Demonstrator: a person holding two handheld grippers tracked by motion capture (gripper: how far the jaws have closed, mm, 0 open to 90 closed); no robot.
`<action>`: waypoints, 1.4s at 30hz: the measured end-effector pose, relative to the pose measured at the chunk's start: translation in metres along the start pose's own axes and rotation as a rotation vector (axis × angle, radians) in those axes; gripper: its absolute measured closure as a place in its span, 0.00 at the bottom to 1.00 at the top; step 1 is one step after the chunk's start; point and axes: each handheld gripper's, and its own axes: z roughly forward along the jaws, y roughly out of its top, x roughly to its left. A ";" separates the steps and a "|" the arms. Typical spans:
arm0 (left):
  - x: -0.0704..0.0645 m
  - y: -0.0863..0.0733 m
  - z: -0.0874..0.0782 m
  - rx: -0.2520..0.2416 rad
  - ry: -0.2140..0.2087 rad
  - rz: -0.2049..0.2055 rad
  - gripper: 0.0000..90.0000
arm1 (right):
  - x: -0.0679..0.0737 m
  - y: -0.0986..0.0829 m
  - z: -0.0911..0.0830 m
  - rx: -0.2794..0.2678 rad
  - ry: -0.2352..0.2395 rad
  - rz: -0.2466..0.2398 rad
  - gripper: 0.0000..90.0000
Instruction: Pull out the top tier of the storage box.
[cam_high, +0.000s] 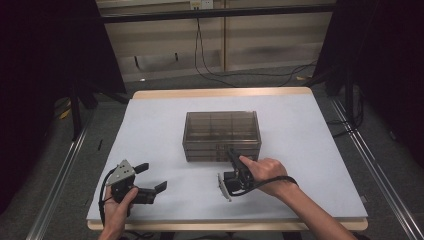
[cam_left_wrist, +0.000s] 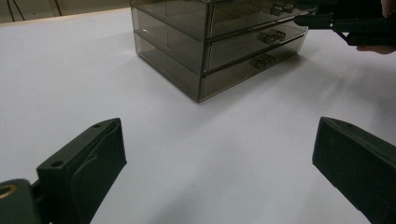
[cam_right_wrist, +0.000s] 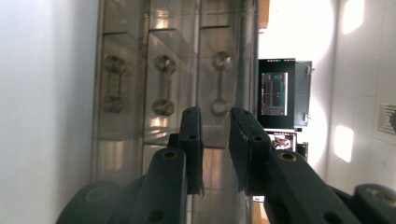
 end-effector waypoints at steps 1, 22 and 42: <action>0.000 0.000 0.000 0.000 0.001 -0.001 0.03 | 0.000 0.000 0.000 0.000 0.000 0.000 0.84; 0.000 -0.001 0.000 0.003 0.002 0.004 0.03 | 0.005 0.012 0.007 0.035 -0.046 -0.009 0.89; 0.000 -0.001 -0.002 0.003 0.011 0.000 0.03 | 0.006 0.015 0.008 0.046 -0.056 0.010 0.90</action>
